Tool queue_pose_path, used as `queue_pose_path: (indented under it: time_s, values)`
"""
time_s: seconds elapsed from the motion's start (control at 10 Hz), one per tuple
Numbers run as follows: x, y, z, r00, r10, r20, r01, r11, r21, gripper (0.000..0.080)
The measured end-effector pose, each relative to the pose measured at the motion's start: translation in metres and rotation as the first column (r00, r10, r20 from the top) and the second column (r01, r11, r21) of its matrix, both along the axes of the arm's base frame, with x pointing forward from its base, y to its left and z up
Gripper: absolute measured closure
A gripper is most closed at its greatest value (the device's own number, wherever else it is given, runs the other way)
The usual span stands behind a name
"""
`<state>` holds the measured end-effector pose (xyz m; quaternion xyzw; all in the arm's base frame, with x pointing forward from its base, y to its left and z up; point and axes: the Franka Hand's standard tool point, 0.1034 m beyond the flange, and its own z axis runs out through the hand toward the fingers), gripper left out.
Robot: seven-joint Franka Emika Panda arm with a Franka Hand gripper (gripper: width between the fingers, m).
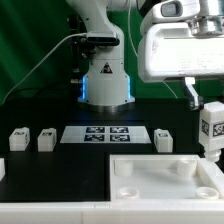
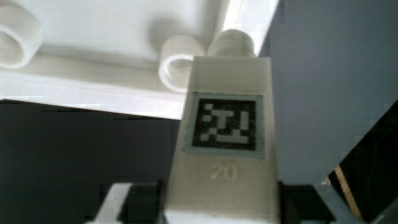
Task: Assemble one leg
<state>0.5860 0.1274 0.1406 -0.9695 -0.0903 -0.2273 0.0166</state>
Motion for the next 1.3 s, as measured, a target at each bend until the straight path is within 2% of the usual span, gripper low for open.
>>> queue_pose_path:
  time_s: [0.6,0.8,1.0,1.3]
  values:
    - [0.002,0.002,0.0,0.999,0.023,0.022,-0.023,1.0,-0.008,0.0501]
    - [0.019,-0.005,-0.008,0.998,0.043,0.051,-0.041,0.998,-0.037,0.0501]
    - [0.035,-0.005,-0.006,0.997,0.045,0.07,-0.042,0.998,-0.043,0.0501]
    - [0.042,-0.011,-0.013,0.996,0.056,0.07,-0.052,0.997,-0.059,0.0501]
